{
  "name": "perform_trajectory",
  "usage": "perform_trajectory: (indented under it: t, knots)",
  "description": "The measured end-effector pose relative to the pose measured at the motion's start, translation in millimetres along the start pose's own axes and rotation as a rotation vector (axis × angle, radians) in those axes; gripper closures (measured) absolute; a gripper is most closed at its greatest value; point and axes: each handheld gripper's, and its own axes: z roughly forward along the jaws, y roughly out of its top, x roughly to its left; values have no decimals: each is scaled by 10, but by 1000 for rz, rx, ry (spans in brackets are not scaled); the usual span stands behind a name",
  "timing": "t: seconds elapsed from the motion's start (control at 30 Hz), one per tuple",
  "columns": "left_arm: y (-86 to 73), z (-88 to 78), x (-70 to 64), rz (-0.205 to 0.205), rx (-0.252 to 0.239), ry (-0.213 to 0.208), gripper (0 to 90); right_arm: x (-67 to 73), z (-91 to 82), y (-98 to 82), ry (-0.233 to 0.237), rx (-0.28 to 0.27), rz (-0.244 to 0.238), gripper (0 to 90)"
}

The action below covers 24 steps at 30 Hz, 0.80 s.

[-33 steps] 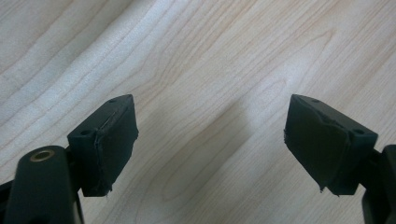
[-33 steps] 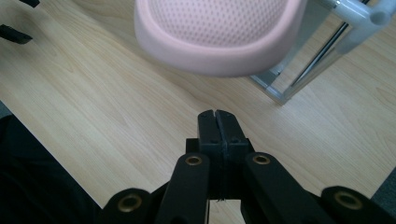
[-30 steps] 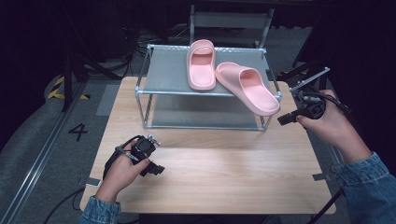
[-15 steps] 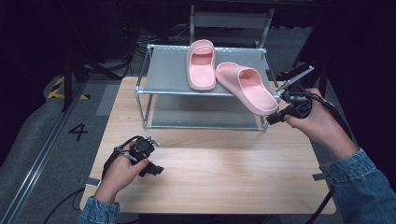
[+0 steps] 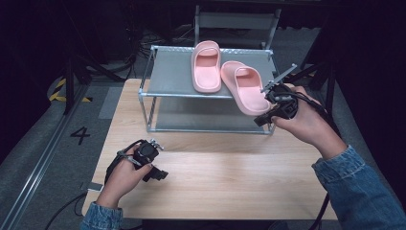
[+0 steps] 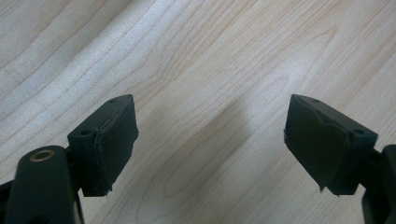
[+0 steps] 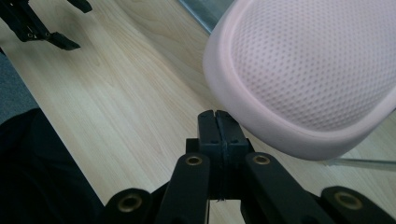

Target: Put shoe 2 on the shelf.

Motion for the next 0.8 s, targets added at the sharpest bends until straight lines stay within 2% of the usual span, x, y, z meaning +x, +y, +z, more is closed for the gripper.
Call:
perform_trajectory:
  t: [0.33, 0.4, 0.67, 0.8]
  knots:
    - [-22, -20, 11, 1, -2, 2, 178, 9, 129, 240, 18, -2, -5, 900]
    - [-35, -25, 13, -12, -6, 4, 178, -14, 143, 279, 22, -4, 0, 900]
    - [-54, -51, -9, -1, -20, 12, 178, -143, 253, 422, 4, 4, 22, 900]
    - [-79, -42, -20, -5, -17, 8, 178, -222, 274, 489, 20, -15, 47, 900]
